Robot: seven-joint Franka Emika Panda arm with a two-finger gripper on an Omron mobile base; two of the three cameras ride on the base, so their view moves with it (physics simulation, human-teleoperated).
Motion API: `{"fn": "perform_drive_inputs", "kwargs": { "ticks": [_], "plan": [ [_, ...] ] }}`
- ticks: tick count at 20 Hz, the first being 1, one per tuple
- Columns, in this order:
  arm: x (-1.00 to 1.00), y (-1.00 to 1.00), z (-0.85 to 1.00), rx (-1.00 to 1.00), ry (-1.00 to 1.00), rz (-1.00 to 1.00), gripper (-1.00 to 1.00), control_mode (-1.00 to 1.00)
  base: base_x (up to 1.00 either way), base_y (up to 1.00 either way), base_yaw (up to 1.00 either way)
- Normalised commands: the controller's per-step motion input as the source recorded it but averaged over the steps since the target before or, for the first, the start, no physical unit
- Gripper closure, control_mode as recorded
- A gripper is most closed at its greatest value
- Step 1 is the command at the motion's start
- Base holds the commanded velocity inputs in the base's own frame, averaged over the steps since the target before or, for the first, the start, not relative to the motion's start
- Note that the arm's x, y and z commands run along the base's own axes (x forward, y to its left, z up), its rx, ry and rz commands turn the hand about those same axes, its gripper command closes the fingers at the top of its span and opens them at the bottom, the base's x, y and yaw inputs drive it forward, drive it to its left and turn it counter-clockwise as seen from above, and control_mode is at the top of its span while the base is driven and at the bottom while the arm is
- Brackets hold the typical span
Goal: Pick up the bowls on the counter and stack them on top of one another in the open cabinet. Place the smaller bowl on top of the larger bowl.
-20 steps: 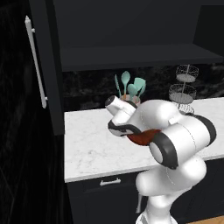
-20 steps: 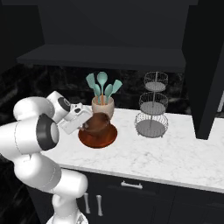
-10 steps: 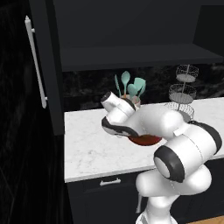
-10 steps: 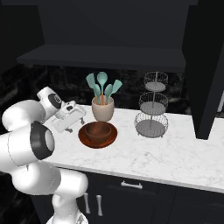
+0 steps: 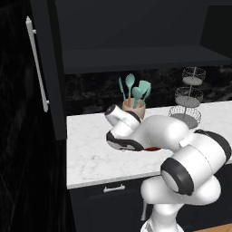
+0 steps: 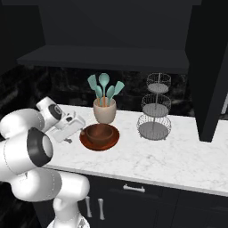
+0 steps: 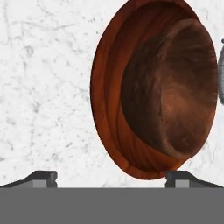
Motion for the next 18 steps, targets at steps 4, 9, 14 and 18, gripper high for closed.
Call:
{"fn": "perform_drive_inputs", "kwargs": {
  "ticks": [4, 9, 14, 18],
  "plan": [
    [0.00, 0.00, -0.35, 0.00, 0.00, 0.00, -1.00, -1.00, 0.00, 0.00, 0.00],
    [0.06, 0.00, -0.28, 0.00, 0.00, -0.01, -1.00, -1.00, 0.00, 0.00, 0.00],
    [0.44, 0.00, -0.05, 0.00, -0.03, -0.01, -1.00, -1.00, 0.00, 0.00, 0.00],
    [0.31, 0.00, -0.19, -0.02, 0.00, 0.00, -1.00, -1.00, 0.00, 0.00, 0.00]
  ]
}}
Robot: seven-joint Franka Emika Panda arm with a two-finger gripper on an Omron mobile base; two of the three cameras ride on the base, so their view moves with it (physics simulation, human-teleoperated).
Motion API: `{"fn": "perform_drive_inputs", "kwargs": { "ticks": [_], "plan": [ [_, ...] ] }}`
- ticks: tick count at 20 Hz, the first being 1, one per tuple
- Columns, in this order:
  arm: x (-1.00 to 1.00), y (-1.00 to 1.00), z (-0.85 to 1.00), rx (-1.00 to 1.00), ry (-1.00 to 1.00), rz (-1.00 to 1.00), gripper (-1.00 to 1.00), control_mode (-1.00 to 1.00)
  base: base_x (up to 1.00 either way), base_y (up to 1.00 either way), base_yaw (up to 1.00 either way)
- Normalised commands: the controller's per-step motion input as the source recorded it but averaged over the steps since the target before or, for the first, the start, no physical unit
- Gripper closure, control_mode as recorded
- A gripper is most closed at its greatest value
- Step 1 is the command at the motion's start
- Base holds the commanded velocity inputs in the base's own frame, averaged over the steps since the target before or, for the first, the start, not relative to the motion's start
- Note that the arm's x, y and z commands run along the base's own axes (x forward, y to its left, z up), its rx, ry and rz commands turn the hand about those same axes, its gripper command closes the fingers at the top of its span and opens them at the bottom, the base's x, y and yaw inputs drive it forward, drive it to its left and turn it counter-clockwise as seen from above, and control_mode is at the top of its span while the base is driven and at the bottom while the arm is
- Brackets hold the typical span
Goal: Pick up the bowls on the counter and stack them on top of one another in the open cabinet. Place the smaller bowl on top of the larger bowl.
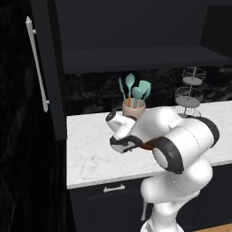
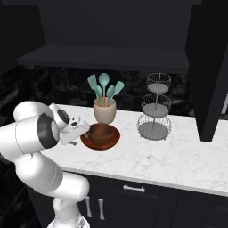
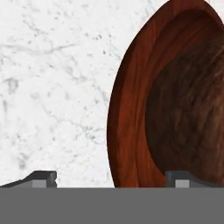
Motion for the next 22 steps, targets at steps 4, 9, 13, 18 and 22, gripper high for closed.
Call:
{"fn": "perform_drive_inputs", "kwargs": {
  "ticks": [4, 9, 13, 18, 22],
  "plan": [
    [0.06, 0.00, -0.53, -0.07, 0.00, 0.00, -1.00, -1.00, 0.00, 0.00, 0.00],
    [0.02, -0.02, -0.35, -0.04, -0.02, 0.00, 1.00, -1.00, 0.00, 0.00, 0.00],
    [0.04, 0.00, 0.00, 0.00, 0.00, 0.00, 1.00, -1.00, 0.00, 0.00, 0.00],
    [-0.02, 0.00, 0.28, 0.00, -0.01, -0.01, 1.00, -1.00, 0.00, 0.00, 0.00],
    [-0.62, 0.00, 0.87, 0.00, -0.10, -0.08, 1.00, -1.00, 0.00, 0.00, 0.00]
  ]
}}
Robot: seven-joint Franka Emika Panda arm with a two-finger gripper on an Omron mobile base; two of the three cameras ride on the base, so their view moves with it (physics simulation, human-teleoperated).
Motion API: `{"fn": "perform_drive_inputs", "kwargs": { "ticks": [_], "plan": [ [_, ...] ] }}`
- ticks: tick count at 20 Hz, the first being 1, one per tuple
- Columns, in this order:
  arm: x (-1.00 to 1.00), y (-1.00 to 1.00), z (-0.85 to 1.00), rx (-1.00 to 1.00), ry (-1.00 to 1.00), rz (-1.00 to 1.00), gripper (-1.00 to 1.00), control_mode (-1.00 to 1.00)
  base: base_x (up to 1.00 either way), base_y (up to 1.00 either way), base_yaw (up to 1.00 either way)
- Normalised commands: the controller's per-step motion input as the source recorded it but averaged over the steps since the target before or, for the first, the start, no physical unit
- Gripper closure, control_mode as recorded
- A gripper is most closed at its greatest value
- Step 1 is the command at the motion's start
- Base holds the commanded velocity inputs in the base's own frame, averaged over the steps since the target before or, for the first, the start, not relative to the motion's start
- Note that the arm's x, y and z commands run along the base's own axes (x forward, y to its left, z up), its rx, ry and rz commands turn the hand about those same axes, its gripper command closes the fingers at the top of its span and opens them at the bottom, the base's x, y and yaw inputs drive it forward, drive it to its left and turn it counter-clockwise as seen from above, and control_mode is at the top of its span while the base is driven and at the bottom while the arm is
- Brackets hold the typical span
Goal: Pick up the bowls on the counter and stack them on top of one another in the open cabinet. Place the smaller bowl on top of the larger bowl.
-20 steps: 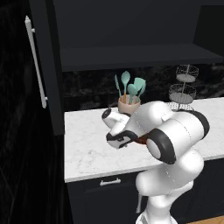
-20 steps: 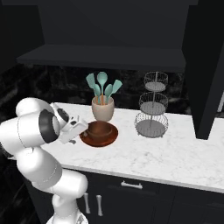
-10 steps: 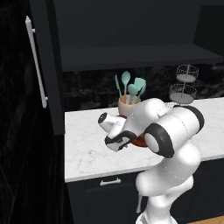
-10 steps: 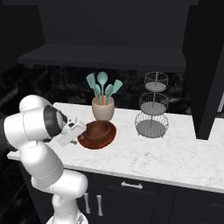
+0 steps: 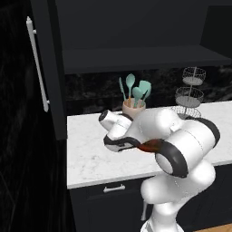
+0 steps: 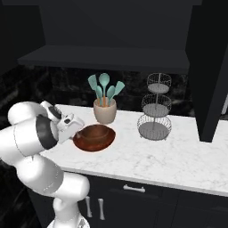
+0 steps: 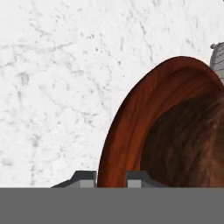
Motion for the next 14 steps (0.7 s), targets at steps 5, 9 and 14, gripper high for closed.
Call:
{"fn": "perform_drive_inputs", "kwargs": {
  "ticks": [5, 9, 14],
  "plan": [
    [-1.00, -0.13, 1.00, 0.00, -0.19, -0.10, 1.00, -1.00, 0.00, 0.00, 0.00],
    [-1.00, -0.30, 1.00, 0.00, -0.18, -0.07, 1.00, -1.00, 0.00, 0.00, 0.00],
    [-0.76, -0.14, 1.00, 0.00, -0.11, -0.03, 1.00, -1.00, 0.00, 0.00, 0.00]
  ]
}}
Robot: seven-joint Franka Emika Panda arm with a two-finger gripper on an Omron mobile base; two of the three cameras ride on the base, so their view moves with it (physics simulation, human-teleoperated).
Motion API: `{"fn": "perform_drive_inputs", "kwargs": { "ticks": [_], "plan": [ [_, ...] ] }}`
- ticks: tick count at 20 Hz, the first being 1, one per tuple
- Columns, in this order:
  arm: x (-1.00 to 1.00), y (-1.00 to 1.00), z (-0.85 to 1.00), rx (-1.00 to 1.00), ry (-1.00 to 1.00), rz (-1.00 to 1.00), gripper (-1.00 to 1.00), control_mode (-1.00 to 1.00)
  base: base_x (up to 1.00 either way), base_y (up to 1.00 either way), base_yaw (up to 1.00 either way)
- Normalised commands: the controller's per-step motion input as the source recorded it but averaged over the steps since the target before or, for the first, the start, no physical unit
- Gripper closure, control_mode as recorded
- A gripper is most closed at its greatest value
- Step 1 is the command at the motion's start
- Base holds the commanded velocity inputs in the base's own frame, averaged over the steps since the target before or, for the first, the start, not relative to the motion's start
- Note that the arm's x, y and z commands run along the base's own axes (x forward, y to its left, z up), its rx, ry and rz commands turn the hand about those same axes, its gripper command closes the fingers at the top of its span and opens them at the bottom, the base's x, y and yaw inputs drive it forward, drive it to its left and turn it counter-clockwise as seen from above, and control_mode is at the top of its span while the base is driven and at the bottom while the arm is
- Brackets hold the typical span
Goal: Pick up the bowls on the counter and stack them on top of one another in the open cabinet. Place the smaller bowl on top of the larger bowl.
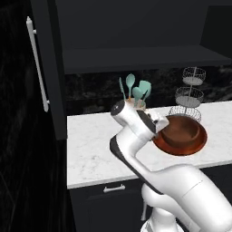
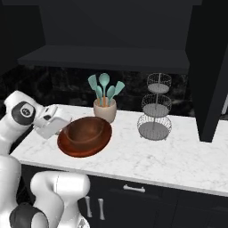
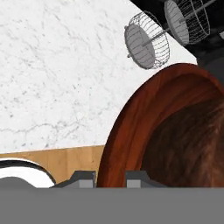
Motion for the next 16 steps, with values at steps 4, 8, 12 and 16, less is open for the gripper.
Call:
{"fn": "perform_drive_inputs", "kwargs": {
  "ticks": [4, 8, 12, 16],
  "plan": [
    [-0.24, 0.00, 1.00, 0.00, -0.10, 0.01, 1.00, -1.00, 0.00, 0.00, 0.00],
    [-0.11, 0.00, 1.00, 0.00, -0.02, 0.09, 1.00, -1.00, 0.00, 0.00, 0.00],
    [-0.08, 0.00, 1.00, 0.00, -0.01, 0.18, 1.00, -1.00, 0.00, 0.00, 0.00],
    [-0.15, 0.00, 1.00, -0.05, -0.06, 0.23, 1.00, -1.00, 0.00, 0.00, 0.00]
  ]
}}
